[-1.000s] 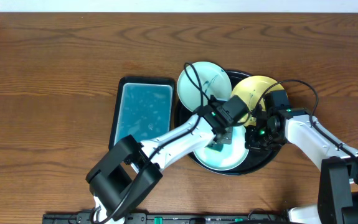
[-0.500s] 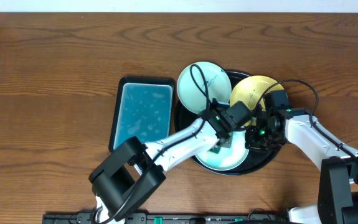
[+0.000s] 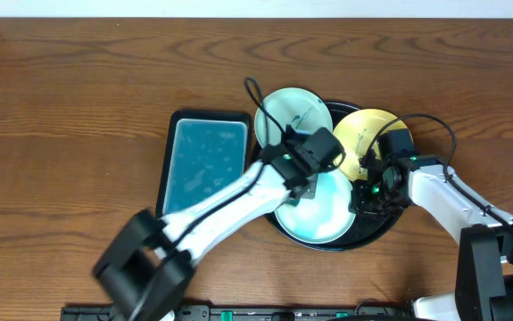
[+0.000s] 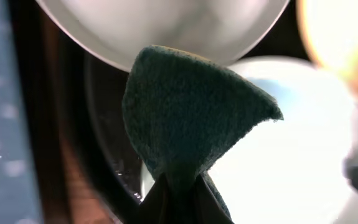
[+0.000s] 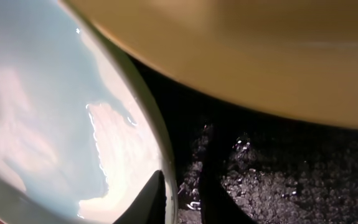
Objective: Clean dirty plates on tray and stack at the side
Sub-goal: 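Return the sponge to the blue basin with the left gripper, then lift the cleaned pale blue plate off the tray with the right gripper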
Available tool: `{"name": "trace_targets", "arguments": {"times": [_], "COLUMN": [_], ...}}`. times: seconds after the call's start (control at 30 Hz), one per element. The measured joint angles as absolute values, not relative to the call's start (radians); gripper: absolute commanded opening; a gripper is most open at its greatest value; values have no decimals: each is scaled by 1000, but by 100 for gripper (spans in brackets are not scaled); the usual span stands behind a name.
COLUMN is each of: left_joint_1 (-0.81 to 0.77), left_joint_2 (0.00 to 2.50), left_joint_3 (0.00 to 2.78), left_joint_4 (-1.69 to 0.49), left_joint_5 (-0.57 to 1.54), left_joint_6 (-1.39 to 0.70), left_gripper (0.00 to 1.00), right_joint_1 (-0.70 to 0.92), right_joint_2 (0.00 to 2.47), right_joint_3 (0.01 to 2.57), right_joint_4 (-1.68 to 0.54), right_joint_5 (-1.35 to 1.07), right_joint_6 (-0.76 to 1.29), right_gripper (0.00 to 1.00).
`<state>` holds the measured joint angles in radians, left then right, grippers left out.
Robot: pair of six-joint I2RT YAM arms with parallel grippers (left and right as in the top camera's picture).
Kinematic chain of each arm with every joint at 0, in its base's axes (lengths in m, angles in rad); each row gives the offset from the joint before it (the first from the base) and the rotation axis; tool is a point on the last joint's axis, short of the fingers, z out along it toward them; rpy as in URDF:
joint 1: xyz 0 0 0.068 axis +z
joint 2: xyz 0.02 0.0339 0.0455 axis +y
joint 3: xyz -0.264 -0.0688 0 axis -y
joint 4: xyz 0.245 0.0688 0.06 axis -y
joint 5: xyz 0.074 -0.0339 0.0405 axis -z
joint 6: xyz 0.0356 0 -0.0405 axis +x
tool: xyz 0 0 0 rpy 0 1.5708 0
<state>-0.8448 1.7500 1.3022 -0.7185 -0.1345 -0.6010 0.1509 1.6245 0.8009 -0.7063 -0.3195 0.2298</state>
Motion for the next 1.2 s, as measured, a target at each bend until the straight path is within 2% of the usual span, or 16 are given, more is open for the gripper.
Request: {"name": "trace_targets", "arguments": {"times": [0.1,0.2,0.6,0.73,0.8,1.2], "left_joint_1": [-825,-780,-421,-332,-293,-275], "left_joint_2": [1676,1642,1636,1659,1693,1796], "left_joint_3": [1302,1302,1301,1289,1277,1264], "left_joint_4": [-754,-790,-804,-779,-782,-793], "left_joint_5": [-138,-138,-133,-70,-34,13], "left_joint_6": [-598,-597,-498,-480,-469,-447], "left_gripper": [8,7,8,8,7,8], "right_joint_1": [151,151,186,224,249,252], "right_joint_2": [1625,1625,1625,1625,1624,1624], "right_joint_3": [801,801,801,801,800,803], "right_joint_4": [-690,-680,-658,-643,-629,-636], "right_joint_5": [-316,-314,-305,-287,-287,-286], "right_joint_6": [230,230,230,233,236,242], "right_gripper": [12,14,13,1,1,1]}}
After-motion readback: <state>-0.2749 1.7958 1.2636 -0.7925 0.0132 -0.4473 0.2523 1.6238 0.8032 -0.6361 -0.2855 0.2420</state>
